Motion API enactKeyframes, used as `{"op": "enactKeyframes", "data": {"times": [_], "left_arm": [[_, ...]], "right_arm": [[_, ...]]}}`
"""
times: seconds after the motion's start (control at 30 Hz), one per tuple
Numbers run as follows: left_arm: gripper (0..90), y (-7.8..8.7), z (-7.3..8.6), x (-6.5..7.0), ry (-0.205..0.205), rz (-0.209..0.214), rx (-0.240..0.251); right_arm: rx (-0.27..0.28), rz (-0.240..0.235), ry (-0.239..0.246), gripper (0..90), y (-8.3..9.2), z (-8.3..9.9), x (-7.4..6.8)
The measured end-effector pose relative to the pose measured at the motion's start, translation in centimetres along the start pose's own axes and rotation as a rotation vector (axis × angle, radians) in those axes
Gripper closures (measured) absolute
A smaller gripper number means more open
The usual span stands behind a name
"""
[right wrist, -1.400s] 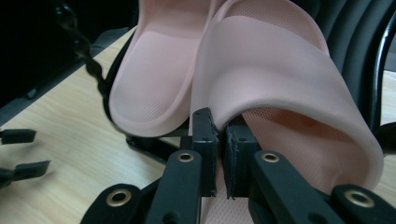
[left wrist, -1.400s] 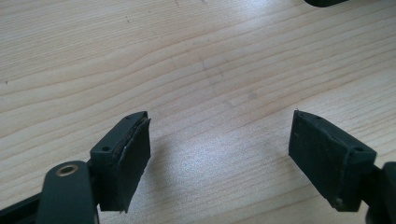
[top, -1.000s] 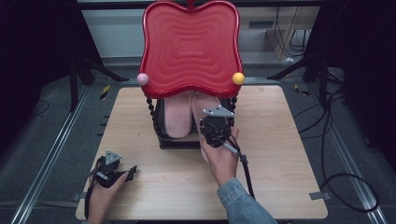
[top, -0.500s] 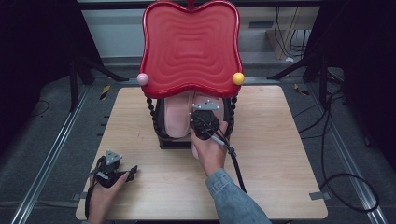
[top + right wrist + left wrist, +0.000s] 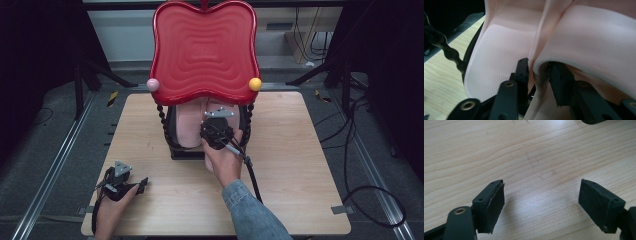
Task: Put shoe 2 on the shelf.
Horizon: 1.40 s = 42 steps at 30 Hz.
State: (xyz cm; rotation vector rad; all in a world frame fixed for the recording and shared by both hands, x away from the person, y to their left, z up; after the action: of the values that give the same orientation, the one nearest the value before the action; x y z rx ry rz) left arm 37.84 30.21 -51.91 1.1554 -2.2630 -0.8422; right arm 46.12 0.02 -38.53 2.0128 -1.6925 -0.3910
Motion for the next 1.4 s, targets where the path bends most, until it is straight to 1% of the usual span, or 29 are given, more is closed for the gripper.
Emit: {"op": "enactKeyframes", "data": {"times": [0.07,0.13,0.17,0.2,0.27,0.43,0.5,0.57,0.6,0.67,0.7,0.77,0.87,1.0,1.13,1.23,1.4], "left_arm": [[20.3,0.0,0.0,0.0,0.0,0.0,0.0],[20.3,0.0,0.0,0.0,0.0,0.0,0.0],[20.3,0.0,0.0,0.0,0.001,0.0,0.001],[20.3,0.0,0.0,0.0,0.0,0.0,0.0],[20.3,0.0,0.0,0.0,0.0,0.0,0.001],[20.3,0.0,0.0,0.0,-0.001,0.0,0.001],[20.3,0.0,0.0,0.0,-0.002,0.0,0.0],[20.2,0.0,0.0,0.0,-0.004,0.0,0.0],[20.2,0.0,0.0,0.0,-0.004,0.0,0.001],[20.2,0.0,0.0,0.1,-0.005,-0.001,0.001],[20.2,0.0,0.0,0.1,-0.005,0.0,0.0],[20.2,0.0,0.0,0.1,-0.006,-0.001,0.0],[20.2,0.0,0.0,0.1,-0.006,-0.001,-0.001],[20.2,0.0,0.0,0.0,-0.004,-0.002,-0.002],[20.2,0.0,0.0,0.1,-0.006,-0.004,-0.004],[20.2,-0.1,0.0,0.1,-0.008,-0.003,-0.006],[20.3,-0.1,0.1,0.1,-0.008,-0.003,-0.007]], "right_arm": [[-0.004,-0.007,0.004,58.8,0.1,0.0,-0.1],[-0.009,-0.012,0.005,55.6,0.4,0.1,-0.2],[0.0,-0.018,0.018,53.8,0.5,0.1,-0.1],[-0.001,-0.026,0.017,52.4,0.7,0.1,-0.1],[0.002,-0.034,0.032,49.6,1.3,0.2,-0.1],[-0.004,-0.082,0.075,44.7,2.9,0.9,0.4],[-0.021,-0.117,0.096,44.3,3.6,1.5,0.6],[-0.035,-0.155,0.117,47.1,4.1,2.0,0.7],[-0.035,-0.17,0.15,49.6,4.4,2.5,0.8],[-0.049,-0.192,0.171,57.5,5.1,3.2,0.9],[-0.053,-0.203,0.191,61.2,5.5,3.7,1.0],[-0.059,-0.211,0.208,65.9,5.9,4.2,1.2],[-0.079,-0.238,0.226,71.7,6.6,5.2,1.5],[-0.108,-0.261,0.25,75.7,7.4,6.6,1.7],[-0.134,-0.271,0.273,78.0,7.8,8.0,1.7],[-0.158,-0.273,0.289,79.0,7.8,9.1,1.7],[-0.208,-0.279,0.313,79.9,7.2,10.6,1.8]]}}
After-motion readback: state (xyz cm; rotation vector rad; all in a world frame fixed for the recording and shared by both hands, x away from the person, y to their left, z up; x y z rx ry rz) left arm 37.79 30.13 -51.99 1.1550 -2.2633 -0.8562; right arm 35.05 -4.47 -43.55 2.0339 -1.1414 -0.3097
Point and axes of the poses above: each handheld gripper's, and its own axes: y roughly backward along the jaws, z roughly out of its underside, x roughly to its right, the point moved 3 cm from there along -y, roughly forward along the jaws, and after that the axes turned 15 degrees about z, right-handed, at the moved point
